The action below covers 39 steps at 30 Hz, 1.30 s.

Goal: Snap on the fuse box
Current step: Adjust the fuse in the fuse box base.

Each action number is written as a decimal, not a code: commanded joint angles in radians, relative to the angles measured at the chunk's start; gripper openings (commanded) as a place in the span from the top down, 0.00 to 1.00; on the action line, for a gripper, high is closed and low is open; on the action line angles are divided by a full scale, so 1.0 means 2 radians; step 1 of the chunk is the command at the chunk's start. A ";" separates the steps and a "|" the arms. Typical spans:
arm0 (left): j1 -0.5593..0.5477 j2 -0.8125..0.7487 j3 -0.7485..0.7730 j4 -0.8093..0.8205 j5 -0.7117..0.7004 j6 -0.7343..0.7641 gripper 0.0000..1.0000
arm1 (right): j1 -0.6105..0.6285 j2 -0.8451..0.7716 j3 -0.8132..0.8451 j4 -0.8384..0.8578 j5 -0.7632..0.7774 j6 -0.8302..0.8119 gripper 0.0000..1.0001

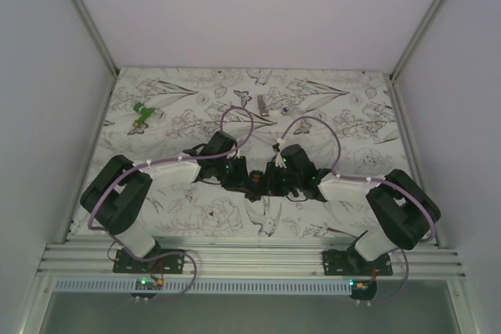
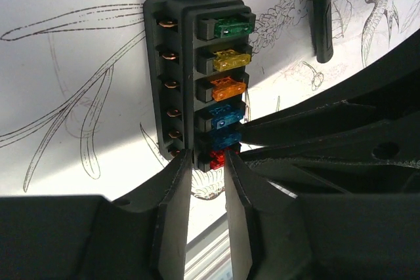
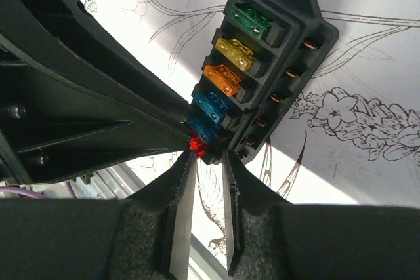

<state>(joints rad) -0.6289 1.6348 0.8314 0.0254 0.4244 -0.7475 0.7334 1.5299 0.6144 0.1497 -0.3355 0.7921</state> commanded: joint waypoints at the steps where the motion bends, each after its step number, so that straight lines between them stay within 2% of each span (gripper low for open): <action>1: -0.009 0.016 0.002 -0.003 0.004 -0.001 0.74 | -0.002 0.030 -0.007 0.017 0.004 0.007 0.76; 10: -0.028 0.019 -0.025 -0.002 -0.006 -0.008 0.78 | -0.002 0.074 -0.007 -0.023 0.019 0.012 0.83; 18: -0.044 0.045 -0.044 -0.003 -0.017 -0.019 0.84 | 0.008 0.111 0.019 -0.106 0.083 0.002 0.86; 22: -0.045 0.023 -0.046 -0.002 -0.021 -0.022 0.84 | 0.017 0.084 0.018 -0.092 0.070 -0.005 0.86; 25: -0.043 -0.012 -0.040 -0.004 -0.028 -0.023 0.75 | 0.018 0.033 0.027 -0.095 0.068 -0.020 0.80; 31: -0.025 -0.072 -0.003 -0.054 -0.059 0.005 0.57 | 0.014 -0.055 0.103 -0.169 0.078 -0.084 0.54; 34: -0.005 -0.109 0.001 -0.078 -0.086 0.023 0.45 | 0.007 -0.070 0.147 -0.215 0.111 -0.136 0.44; 39: 0.042 -0.174 -0.009 -0.113 -0.118 0.045 0.24 | -0.019 -0.059 0.188 -0.244 0.180 -0.187 0.35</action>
<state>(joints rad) -0.6018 1.3602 0.8078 -0.0959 0.2649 -0.7170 0.7322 1.4029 0.9424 -0.2489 -0.1230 0.5438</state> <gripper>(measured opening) 0.702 0.617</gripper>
